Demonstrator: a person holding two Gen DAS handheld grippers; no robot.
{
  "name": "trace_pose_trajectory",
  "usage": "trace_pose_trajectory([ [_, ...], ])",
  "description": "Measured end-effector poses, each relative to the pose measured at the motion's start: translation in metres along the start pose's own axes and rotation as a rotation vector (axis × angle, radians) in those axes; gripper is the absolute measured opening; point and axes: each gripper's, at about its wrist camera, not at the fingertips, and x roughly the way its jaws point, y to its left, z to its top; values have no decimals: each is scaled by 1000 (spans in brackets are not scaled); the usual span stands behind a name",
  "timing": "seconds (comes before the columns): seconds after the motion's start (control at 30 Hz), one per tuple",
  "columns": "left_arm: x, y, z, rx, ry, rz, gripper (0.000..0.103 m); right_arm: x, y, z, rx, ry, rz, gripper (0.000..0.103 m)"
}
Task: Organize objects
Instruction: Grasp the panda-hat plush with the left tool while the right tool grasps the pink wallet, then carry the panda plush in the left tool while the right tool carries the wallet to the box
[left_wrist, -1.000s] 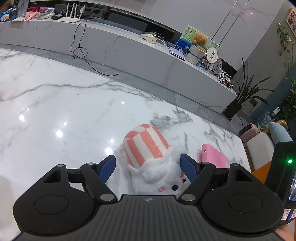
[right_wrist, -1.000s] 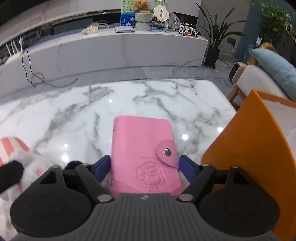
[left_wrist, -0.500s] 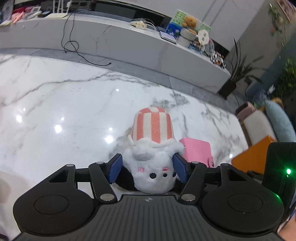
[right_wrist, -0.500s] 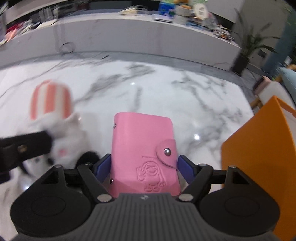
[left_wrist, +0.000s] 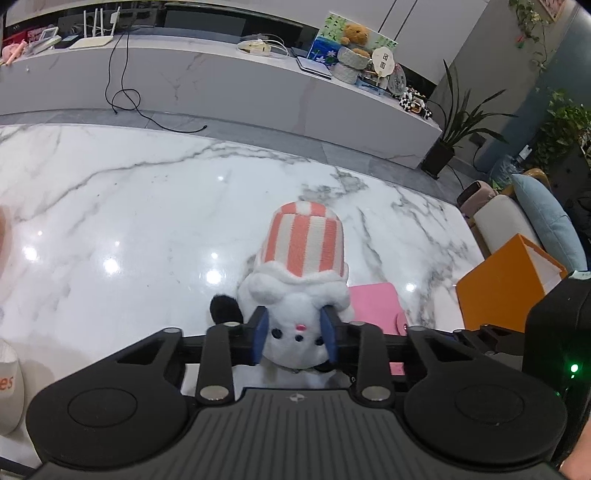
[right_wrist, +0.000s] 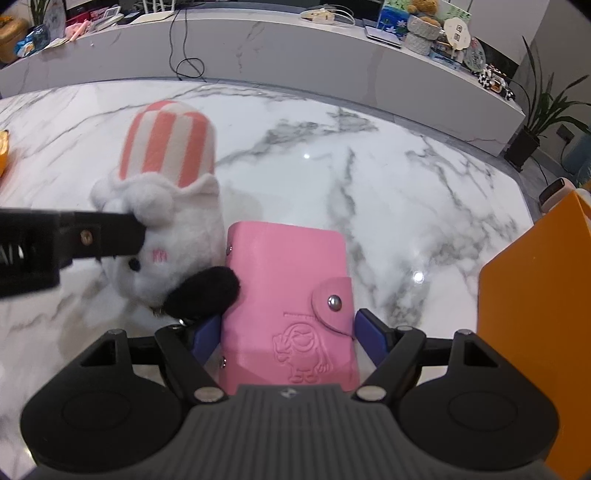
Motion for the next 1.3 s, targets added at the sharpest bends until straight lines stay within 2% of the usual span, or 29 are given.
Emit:
trace_pose_trajectory([
  [0.13,0,1,-2,15,2,-10,34,-3,1,-2,-15,3,17,77],
  [0.2,3,-1,-4,49,-24,-9,44,-4,3,-3,-45,0,16,77],
  [0.27,7,-3,-5,82,-66,30,73,-4,6,-5,-75,-10,10,77],
  [0.33,14,-4,-3,86,-103,42,76,-5,5,-6,-76,-12,14,77],
  [0.4,21,-5,0,67,-115,22,78,-4,4,-5,-76,-9,19,77],
  [0.47,30,-8,1,63,-124,29,89,-4,4,-4,-78,-7,23,77],
  [0.63,55,-22,-2,147,-131,126,91,-3,3,-2,-79,4,30,77],
  [0.7,57,-25,-2,160,-135,152,89,-2,3,-1,-78,4,27,77],
  [0.9,49,-17,0,96,-121,133,84,-2,-1,2,-62,10,31,76],
  [1.07,34,-6,1,-4,-106,74,84,-5,-6,3,-35,24,44,74],
  [1.13,22,-4,1,-12,-116,75,84,-8,-8,3,-26,26,55,70],
  [1.2,11,-5,0,-1,-131,82,84,-14,-6,5,-32,9,56,56],
  [1.27,0,-7,-2,14,-143,85,84,-22,-5,6,-41,-4,53,47],
  [1.3,-5,-7,-3,20,-145,85,84,-24,-5,6,-42,3,57,47],
])
